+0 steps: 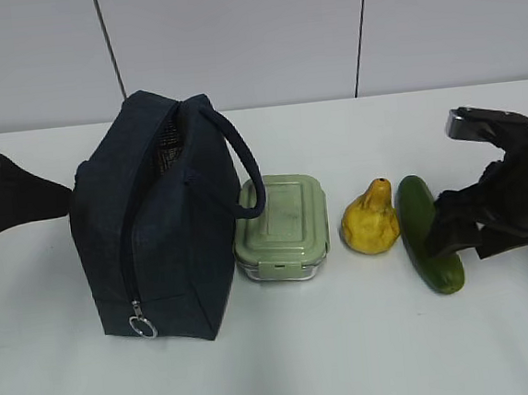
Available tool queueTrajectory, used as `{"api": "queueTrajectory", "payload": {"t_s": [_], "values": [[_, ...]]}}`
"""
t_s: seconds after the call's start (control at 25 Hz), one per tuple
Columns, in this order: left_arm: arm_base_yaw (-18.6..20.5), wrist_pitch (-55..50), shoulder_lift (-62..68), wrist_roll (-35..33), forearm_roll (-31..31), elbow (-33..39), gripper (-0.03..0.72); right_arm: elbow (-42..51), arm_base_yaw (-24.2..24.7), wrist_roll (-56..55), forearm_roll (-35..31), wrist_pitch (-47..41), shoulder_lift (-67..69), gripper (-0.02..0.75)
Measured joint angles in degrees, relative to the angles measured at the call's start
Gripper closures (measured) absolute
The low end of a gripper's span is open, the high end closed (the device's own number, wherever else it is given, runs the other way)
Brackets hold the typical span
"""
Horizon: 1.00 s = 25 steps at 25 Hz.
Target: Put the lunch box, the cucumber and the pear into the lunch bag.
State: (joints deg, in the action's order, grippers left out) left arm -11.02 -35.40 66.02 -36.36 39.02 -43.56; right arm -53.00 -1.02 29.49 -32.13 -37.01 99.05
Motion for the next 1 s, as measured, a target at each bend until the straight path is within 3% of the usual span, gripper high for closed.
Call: {"api": "queueTrajectory", "payload": {"t_s": [1.0], "values": [[0.00, 0.20, 0.00, -0.22, -0.50, 0.00, 0.346, -2.01, 0.00, 6.60, -6.74, 1.47, 7.51, 0.135]]}}
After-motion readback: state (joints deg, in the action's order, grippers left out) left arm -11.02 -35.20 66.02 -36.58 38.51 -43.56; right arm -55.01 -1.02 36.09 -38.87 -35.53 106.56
